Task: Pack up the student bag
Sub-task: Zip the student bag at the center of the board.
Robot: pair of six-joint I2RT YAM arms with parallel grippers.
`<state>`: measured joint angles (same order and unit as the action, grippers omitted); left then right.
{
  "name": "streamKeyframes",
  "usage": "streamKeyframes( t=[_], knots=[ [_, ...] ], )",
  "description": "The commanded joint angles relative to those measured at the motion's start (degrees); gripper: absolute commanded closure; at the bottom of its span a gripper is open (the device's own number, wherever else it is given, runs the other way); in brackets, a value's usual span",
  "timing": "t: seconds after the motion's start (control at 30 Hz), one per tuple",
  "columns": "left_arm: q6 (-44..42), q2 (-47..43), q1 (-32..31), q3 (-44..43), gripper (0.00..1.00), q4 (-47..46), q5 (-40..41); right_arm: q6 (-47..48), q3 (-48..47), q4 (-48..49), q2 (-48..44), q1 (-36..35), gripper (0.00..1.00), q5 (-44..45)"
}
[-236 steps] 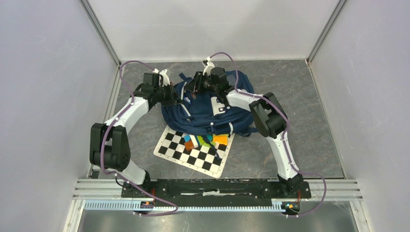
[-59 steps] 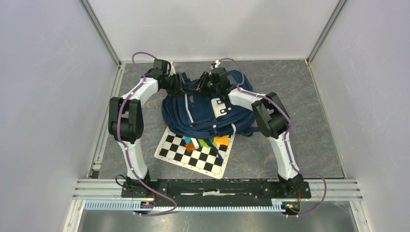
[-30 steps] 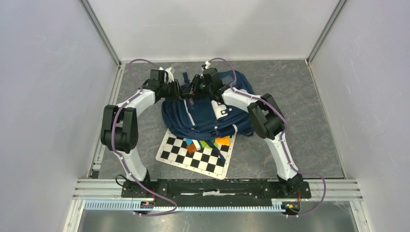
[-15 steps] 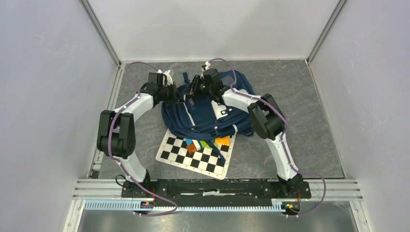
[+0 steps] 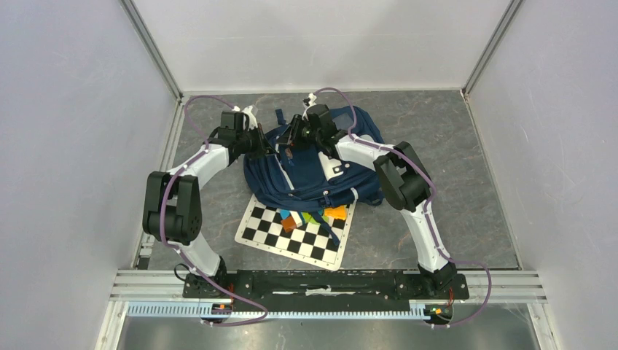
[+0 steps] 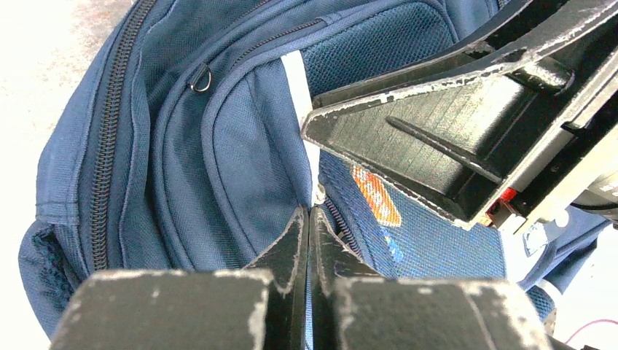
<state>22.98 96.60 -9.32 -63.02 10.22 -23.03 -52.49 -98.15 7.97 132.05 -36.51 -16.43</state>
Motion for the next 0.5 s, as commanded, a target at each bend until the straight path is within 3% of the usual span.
streamKeyframes(
  t=[0.0, 0.17, 0.47],
  knots=[
    [4.5, 0.7, 0.2, -1.1, 0.98, 4.1, -1.5, 4.6, 0.6, -6.9, -0.2, 0.3, 0.71, 1.0],
    [12.3, 0.3, 0.3, 1.6, 0.98, 2.5, -0.4, 7.4, 3.1, -7.8, -1.2, -0.1, 0.73, 1.3],
    [15.9, 0.0, 1.0, 2.2, 0.98, 2.2, 0.3, 7.5, 2.3, -7.8, -0.9, 0.1, 0.73, 1.6]
  ],
)
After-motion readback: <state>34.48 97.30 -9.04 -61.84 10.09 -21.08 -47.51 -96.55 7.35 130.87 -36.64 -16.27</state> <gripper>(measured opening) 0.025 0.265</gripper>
